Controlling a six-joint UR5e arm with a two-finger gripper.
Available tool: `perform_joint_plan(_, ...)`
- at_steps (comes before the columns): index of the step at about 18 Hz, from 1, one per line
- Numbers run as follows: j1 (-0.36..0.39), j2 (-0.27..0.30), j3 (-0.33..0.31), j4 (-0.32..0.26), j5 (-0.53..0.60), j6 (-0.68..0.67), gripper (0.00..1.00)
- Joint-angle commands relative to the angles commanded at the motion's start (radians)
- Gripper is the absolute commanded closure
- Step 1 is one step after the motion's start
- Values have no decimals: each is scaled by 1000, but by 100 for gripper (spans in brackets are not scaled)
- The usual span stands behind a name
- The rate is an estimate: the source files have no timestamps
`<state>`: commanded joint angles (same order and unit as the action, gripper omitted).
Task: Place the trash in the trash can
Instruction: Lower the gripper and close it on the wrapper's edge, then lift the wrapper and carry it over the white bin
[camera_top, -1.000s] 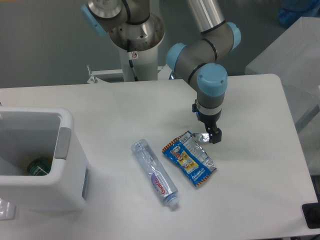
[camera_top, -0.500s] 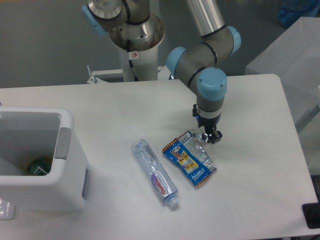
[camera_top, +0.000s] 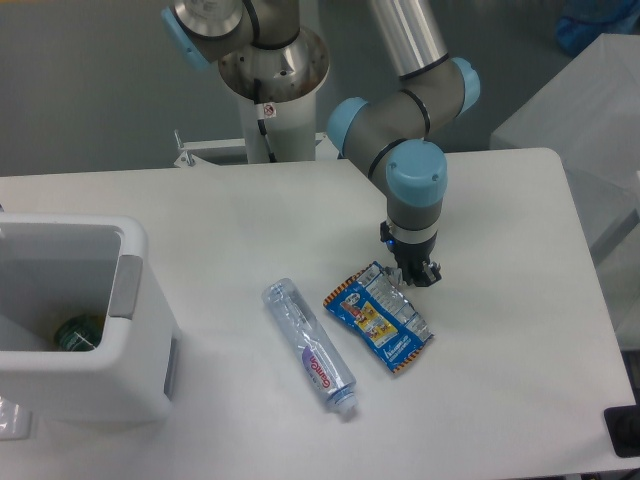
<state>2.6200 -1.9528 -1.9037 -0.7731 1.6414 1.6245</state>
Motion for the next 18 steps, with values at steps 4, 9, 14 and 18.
perform_joint_plan(4, -2, 6, 9, -2, -11, -34, 97)
perform_joint_plan(9, 0, 29, 12, -21, -18, -46, 98)
perform_joint_plan(14, 60, 161, 64, -214, -208, -48, 98)
perform_joint_plan(18, 61, 193, 182, -317, -352, -245, 98)
